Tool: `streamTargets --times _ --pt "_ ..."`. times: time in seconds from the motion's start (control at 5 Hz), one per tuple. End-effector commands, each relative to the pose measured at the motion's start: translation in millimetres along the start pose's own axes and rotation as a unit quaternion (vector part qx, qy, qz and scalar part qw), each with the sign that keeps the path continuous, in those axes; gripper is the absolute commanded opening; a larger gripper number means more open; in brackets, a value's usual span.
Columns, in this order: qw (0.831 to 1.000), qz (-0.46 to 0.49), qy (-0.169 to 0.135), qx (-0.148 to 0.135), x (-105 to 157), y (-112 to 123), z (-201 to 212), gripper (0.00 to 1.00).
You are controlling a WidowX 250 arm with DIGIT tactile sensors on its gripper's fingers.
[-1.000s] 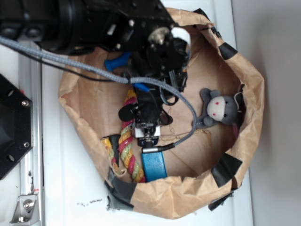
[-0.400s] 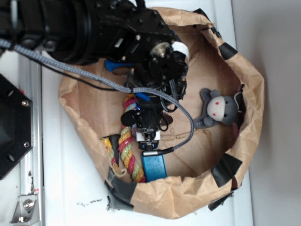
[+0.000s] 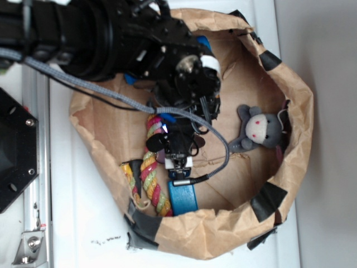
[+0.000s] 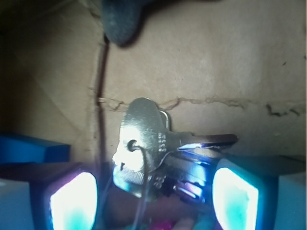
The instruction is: Grab the silver keys.
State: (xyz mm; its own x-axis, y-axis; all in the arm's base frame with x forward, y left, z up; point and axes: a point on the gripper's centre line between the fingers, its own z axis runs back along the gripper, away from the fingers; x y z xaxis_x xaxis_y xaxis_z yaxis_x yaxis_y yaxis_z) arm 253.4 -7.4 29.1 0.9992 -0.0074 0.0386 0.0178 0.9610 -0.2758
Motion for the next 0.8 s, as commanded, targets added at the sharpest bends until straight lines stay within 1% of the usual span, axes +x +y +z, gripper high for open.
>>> streamTargets --times 0.0,0.6 --pt "1.0 -0.005 -0.012 0.003 1.0 -6.1 -0.4 0.0" --pt "1.0 -0.002 -0.015 -0.003 1.7 -5.9 6.7 0.0"
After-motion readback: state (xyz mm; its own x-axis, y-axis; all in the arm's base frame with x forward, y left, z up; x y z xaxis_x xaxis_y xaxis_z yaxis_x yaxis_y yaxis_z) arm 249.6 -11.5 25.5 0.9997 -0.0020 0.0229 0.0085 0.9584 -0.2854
